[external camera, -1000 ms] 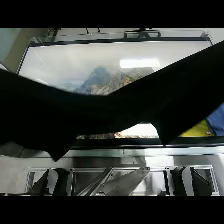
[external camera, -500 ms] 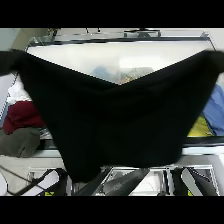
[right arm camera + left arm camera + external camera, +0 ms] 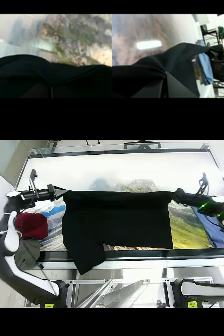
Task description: Fold the shirts.
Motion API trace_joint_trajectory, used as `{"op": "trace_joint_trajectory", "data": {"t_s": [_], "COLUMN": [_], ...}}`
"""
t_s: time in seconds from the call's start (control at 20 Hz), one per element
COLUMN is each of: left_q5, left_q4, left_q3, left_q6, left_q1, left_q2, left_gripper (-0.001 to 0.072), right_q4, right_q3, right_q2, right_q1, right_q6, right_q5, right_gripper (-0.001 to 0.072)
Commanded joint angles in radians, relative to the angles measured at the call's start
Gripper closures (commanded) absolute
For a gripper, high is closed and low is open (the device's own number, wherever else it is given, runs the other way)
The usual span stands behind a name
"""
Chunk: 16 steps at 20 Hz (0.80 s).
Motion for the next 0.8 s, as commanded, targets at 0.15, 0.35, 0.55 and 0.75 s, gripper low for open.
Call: {"op": "trace_joint_trajectory", "data": {"t_s": [0.15, 0.35, 0.55, 0.75], "left_q5": [0.042, 0.009, -0.078, -0.195], "left_q4": [0.014, 0.016, 0.074, 0.246], "left_q3": [0.276, 0.375, 0.378, 0.378], "left_q6": [-0.039, -0.08, -0.09, -0.193], "left_q1": [0.004, 0.0, -0.013, -0.005], "left_q2": [-0.237, -0.246, -0.245, -0.242], "left_gripper": [0.0683, 0.0683, 0.0689, 0.0694], "right_q4": [0.211, 0.216, 0.124, -0.071], "right_q3": [0.147, 0.196, 0.195, 0.194], "right_q2": [-0.256, -0.263, -0.269, -0.269], "right_q1": [0.01, 0.008, 0.008, -0.003], "right_q6": [-0.128, -0.129, -0.12, -0.026], "right_q5": [-0.018, 0.017, 0.024, 0.051], "right_gripper": [0.0697, 0.0697, 0.0696, 0.0696]}}
